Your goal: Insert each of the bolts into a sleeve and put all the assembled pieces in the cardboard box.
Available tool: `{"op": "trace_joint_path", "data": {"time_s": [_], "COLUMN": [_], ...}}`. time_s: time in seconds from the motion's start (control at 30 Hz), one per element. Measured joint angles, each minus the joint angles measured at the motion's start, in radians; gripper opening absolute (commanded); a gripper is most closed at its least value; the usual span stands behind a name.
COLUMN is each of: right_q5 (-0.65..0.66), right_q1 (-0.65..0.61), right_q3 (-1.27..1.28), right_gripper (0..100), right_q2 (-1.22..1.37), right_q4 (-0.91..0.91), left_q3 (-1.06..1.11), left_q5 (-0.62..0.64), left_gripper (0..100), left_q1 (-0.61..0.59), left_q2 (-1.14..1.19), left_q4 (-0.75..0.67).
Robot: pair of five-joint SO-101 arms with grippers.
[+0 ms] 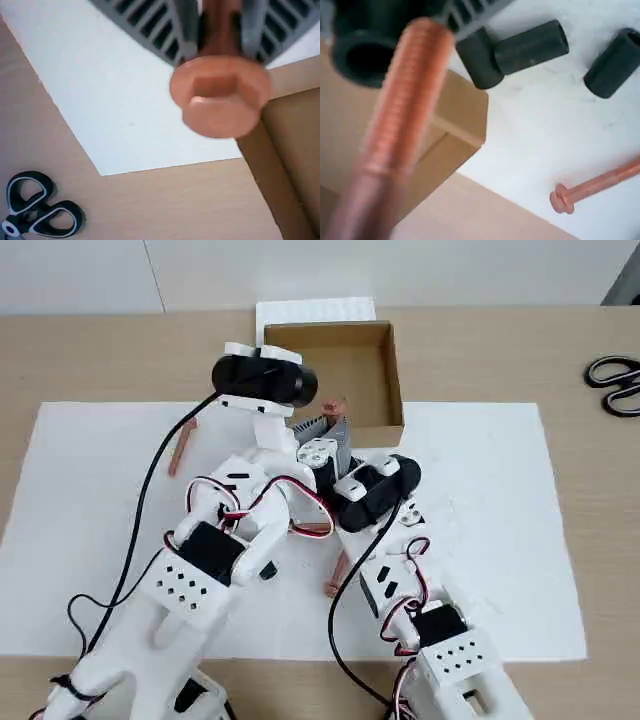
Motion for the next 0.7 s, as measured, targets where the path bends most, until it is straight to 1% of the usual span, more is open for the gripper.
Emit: {"op": "trace_joint_path", "data": {"time_s": [0.2,0.7], "right_q5": [-0.005,-0.005], "right_q1": [0.0,0.0], "right_q3": [-0.002,0.003], "right_gripper": [0.4,0.4], "right_q2": [0.0,0.011], "right_q4": [-0.002,0.005], "left_q3": [-0.077,-0.035], "left_q5": [-0.078,-0.084], "left_gripper": [1,1], "left_q1": [-0.003,0.021], "left_q2": [0.0,-0.002], "left_q4": [-0.008,-0.015]}}
